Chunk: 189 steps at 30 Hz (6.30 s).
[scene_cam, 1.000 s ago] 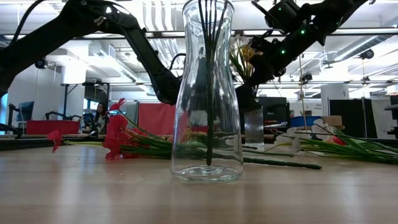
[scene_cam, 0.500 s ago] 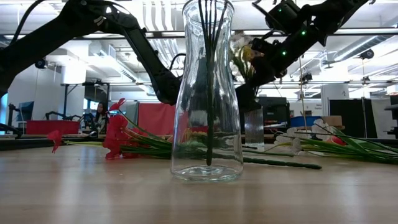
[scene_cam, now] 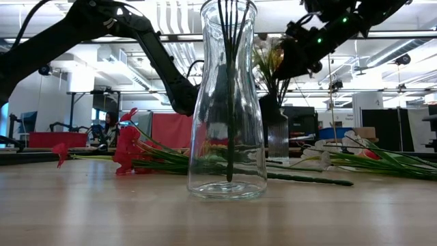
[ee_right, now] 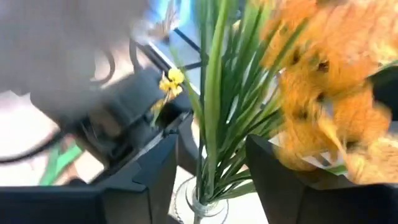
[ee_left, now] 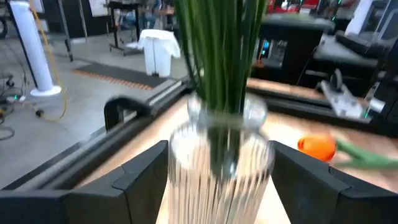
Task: Sort flowers into vase by color
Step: Put the white flowers into the top transparent vase
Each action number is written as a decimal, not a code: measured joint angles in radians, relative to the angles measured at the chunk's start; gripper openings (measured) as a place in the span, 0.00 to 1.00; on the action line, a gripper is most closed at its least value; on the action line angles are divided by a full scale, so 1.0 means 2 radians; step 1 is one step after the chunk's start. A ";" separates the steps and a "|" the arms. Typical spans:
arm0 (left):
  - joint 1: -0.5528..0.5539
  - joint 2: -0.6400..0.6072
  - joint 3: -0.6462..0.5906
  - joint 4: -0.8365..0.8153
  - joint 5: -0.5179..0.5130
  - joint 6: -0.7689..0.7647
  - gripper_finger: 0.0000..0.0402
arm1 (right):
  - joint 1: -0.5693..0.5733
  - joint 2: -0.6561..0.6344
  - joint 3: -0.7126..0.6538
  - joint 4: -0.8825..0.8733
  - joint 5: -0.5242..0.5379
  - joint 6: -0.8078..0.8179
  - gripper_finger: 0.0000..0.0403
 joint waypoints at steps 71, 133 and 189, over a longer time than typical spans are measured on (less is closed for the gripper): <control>-0.030 -0.398 -0.161 -0.673 -0.092 -0.050 0.80 | 0.269 -0.021 0.114 -0.536 -0.104 0.541 0.61; -0.074 -0.499 -0.340 -0.202 0.152 0.045 0.78 | 0.422 0.104 0.107 -0.494 0.019 0.646 0.05; -0.027 -0.053 -0.126 0.107 0.057 -0.026 0.89 | 0.223 -0.208 -0.099 0.213 0.093 0.031 0.04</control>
